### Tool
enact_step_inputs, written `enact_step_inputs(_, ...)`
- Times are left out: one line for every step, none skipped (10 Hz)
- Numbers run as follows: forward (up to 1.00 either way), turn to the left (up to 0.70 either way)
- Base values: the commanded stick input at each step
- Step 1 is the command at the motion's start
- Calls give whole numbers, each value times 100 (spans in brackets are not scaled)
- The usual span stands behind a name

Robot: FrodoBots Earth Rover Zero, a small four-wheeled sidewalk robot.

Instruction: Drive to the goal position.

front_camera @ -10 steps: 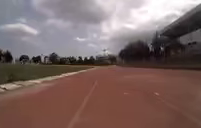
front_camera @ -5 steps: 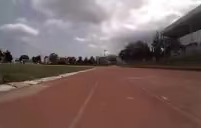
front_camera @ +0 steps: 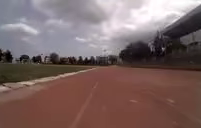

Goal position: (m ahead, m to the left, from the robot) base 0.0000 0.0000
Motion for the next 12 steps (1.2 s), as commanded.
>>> enact_step_inputs(45, 0)
enact_step_inputs(45, 0)
enact_step_inputs(45, 0)
enact_step_inputs(45, 0)
enact_step_inputs(45, 0)
enact_step_inputs(45, 0)
enact_step_inputs(45, 0)
enact_step_inputs(45, 0)
enact_step_inputs(45, 0)
enact_step_inputs(45, 0)
enact_step_inputs(45, 0)
enact_step_inputs(45, 0)
